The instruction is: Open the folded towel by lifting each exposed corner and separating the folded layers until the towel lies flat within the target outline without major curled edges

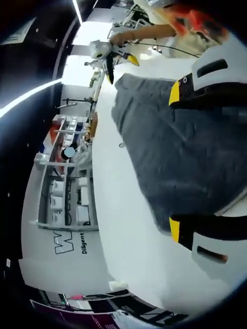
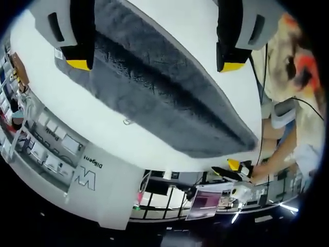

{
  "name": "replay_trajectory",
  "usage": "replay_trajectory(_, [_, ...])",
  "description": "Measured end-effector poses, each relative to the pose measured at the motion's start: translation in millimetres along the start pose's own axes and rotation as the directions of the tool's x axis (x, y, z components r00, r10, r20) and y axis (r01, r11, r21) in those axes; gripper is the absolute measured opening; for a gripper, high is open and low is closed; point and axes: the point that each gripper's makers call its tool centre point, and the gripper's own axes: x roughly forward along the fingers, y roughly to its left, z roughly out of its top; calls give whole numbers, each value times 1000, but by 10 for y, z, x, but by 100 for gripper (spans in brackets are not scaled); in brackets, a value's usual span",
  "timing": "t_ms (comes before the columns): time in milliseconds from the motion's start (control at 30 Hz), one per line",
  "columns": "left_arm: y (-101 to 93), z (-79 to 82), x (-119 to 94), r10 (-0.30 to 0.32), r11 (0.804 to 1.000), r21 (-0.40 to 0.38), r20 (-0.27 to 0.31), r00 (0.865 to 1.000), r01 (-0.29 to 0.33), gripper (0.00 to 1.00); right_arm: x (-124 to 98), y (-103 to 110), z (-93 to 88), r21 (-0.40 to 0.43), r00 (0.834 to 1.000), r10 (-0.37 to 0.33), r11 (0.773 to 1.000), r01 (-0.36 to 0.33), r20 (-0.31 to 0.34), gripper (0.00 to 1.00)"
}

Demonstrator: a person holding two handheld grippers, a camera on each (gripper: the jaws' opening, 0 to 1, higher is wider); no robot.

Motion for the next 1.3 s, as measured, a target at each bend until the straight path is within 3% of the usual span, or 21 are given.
replay_trajectory(167, [325, -11, 195, 77, 995, -60, 10, 997, -77, 51, -7, -13, -20, 3, 1000, -7, 1000, 7, -3, 99])
replay_trajectory(267, [443, -7, 292, 96, 991, -99, 13, 995, -95, 41, -5, -9, -16, 2, 1000, -4, 1000, 4, 0, 99])
replay_trajectory(367, [641, 31, 351, 173, 980, -104, 19, 985, -170, 29, -3, -14, -14, 3, 1000, -3, 1000, 3, 2, 99])
replay_trajectory(467, [815, 34, 401, 239, 967, -90, 2, 971, -238, 27, 1, -26, -17, 6, 1000, -3, 1000, 3, 2, 99])
replay_trajectory(567, [937, -66, 495, 280, 959, -30, -68, 958, -282, 27, 1, -22, -24, 5, 1000, -1, 1000, 1, 0, 99])
replay_trajectory(667, [985, -159, 602, 300, 954, 20, -112, 948, -299, 24, -8, -28, -17, 7, 1000, -1, 1000, 1, 5, 99])
replay_trajectory(833, [1010, -239, 696, 310, 951, 21, -120, 943, -310, 20, -20, -43, -23, 12, 1000, -2, 1000, 2, 6, 99])
replay_trajectory(867, [1048, -279, 703, 329, 944, 44, -130, 935, -326, 19, -23, -49, -27, 13, 1000, -3, 1000, 3, 6, 99])
replay_trajectory(967, [1075, -269, 697, 325, 945, 2, -100, 941, -326, 18, -29, -57, -29, 15, 1000, -3, 1000, 3, 8, 99])
replay_trajectory(1300, [1238, -273, 674, 354, 935, -3, -64, 933, -355, 16, -21, -37, -32, 12, 1000, 0, 1000, 0, 5, 99])
